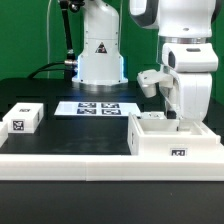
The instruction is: Assemble cabinet
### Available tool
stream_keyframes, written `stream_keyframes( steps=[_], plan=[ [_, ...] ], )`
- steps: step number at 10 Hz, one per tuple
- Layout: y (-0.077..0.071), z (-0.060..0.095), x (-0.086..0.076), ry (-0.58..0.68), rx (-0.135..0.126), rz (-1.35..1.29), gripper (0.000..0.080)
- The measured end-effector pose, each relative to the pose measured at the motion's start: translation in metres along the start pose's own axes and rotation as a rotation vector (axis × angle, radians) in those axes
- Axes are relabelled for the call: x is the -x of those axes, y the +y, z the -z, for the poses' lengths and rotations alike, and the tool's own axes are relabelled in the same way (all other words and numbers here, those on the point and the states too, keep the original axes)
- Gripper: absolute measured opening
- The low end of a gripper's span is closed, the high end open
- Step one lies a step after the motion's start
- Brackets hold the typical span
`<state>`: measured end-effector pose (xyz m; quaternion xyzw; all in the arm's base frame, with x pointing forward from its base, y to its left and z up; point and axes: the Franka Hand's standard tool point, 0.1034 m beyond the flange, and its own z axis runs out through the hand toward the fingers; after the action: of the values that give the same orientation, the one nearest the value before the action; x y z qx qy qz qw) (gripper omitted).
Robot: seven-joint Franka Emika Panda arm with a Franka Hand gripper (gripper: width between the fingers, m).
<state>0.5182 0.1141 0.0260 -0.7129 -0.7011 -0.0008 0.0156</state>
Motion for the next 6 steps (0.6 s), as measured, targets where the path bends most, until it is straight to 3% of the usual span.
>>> stream_keyframes(
  steps=[2, 6],
  plan=[
    [-0.004, 0.004, 0.0, -0.003, -0.001, -0.008, 0.0798],
    [-0.026, 0.036, -0.018, -0.005, 0.022, -0.046, 0.0797]
  ],
)
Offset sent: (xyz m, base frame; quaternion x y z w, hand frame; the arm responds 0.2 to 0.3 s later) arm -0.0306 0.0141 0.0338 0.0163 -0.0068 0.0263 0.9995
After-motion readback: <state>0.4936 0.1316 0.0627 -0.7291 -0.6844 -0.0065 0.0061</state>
